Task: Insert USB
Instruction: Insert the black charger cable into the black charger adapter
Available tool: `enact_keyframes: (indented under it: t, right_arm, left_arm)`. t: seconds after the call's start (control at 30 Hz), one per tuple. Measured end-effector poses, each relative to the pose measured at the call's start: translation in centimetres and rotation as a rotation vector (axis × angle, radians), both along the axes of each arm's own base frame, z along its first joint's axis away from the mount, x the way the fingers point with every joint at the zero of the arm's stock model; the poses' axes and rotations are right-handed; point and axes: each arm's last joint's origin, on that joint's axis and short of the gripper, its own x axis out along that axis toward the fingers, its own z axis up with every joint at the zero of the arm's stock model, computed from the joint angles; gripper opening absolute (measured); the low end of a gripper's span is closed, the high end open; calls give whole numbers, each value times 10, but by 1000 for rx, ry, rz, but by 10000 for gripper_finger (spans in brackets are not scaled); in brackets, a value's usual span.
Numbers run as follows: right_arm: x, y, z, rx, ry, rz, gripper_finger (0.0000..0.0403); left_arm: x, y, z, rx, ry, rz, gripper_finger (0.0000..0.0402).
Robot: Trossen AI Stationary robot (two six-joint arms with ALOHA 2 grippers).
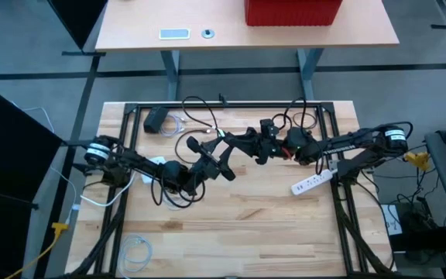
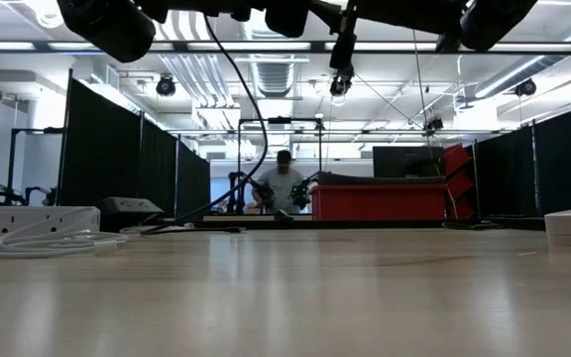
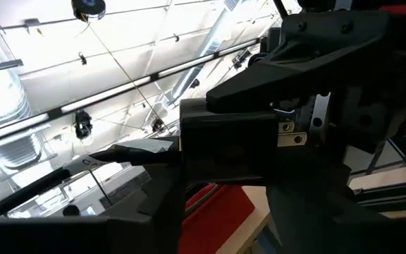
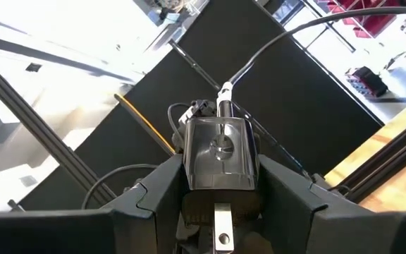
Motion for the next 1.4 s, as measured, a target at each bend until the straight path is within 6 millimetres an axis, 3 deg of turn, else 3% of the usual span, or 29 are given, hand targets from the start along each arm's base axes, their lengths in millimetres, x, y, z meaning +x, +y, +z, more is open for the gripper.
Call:
enact_keyframes:
  t: [0.53, 0.9, 1.17, 1.4]
  right_arm:
    - [1, 0, -2, -28, 24, -3, 146]
    - [0, 2, -3, -169, 54, 17, 146]
    - [-2, 4, -7, -266, 110, 138, 264]
    - [-15, 6, -2, -325, 219, 153, 288]
  left_arm:
    - [0, -3, -1, 4, 9, -8, 164]
    - [-1, -9, -2, 15, 57, 22, 164]
    - [-1, -22, -7, 58, 132, -21, 164]
    - [-1, -34, -12, 86, 209, -24, 164]
